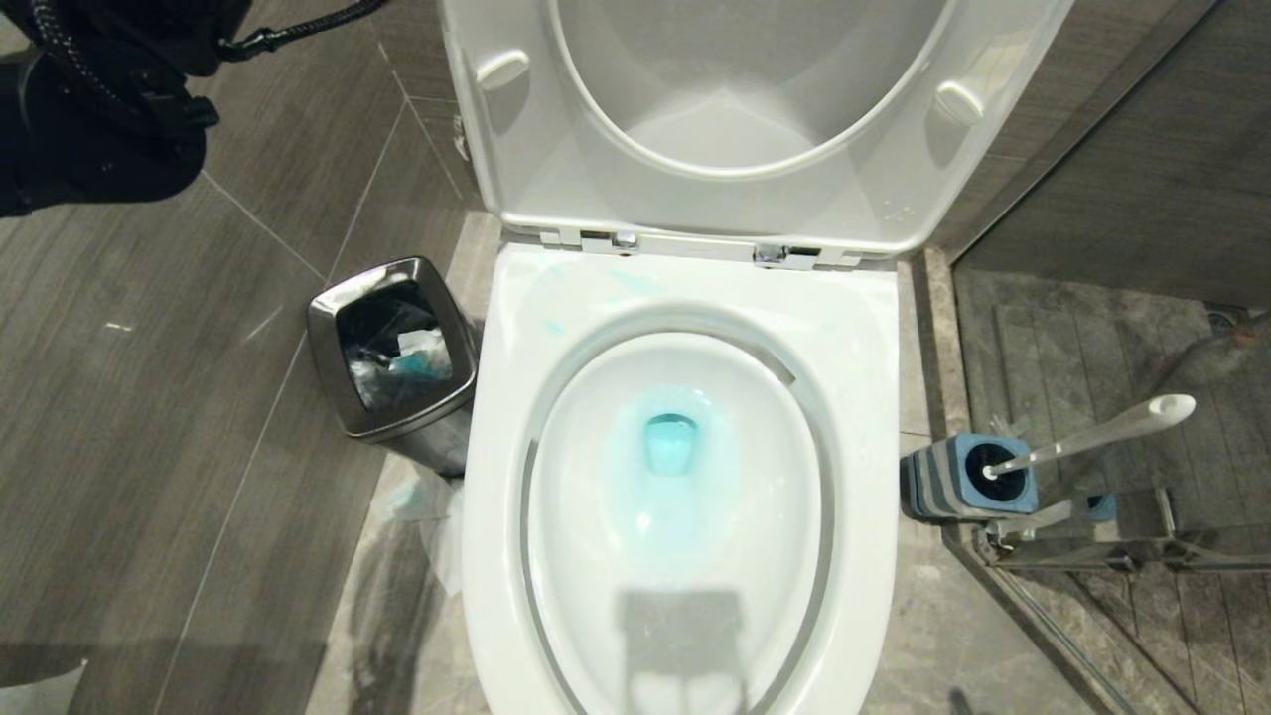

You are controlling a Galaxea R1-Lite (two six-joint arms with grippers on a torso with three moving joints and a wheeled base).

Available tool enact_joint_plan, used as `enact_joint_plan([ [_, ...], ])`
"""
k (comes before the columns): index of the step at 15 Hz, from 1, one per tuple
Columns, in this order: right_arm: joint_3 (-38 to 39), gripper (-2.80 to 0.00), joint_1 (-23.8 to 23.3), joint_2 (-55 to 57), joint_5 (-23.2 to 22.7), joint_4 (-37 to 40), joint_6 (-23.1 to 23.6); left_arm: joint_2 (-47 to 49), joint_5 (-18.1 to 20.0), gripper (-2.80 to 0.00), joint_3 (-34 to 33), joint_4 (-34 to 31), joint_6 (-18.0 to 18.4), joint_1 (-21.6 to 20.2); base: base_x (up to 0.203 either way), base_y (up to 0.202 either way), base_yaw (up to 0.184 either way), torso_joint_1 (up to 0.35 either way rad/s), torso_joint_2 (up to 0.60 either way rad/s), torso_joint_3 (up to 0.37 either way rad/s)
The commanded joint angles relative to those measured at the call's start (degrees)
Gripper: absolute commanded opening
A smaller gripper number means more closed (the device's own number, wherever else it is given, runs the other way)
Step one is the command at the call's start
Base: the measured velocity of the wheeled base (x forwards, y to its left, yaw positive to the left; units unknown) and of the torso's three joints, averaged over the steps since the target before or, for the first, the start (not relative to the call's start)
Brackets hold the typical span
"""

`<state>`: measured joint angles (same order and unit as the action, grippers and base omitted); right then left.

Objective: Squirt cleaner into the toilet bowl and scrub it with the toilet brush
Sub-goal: Flush the toilet

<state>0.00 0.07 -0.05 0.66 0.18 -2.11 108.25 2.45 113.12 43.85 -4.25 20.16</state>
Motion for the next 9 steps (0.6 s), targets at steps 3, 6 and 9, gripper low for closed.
enact_joint_plan([
  [3, 0.1, -2.8, 0.0, 0.0, 0.0, 0.0, 0.0, 1.9, 0.2, -2.8, 0.0, 0.3, -0.3, 0.3, 0.0, 0.0, 0.0, 0.0, 0.0, 0.0],
  [6, 0.1, -2.8, 0.0, 0.0, 0.0, 0.0, 0.0, 2.3, 0.3, -2.8, 0.1, 0.4, -0.8, 0.0, 0.0, 0.0, 0.0, 0.0, 0.0, 0.0],
  [9, 0.1, -2.8, 0.0, 0.0, 0.0, 0.0, 0.0, 2.4, 0.4, -2.8, 0.1, 0.2, 0.9, -0.2, 0.0, 0.0, 0.0, 0.0, 0.0, 0.0],
])
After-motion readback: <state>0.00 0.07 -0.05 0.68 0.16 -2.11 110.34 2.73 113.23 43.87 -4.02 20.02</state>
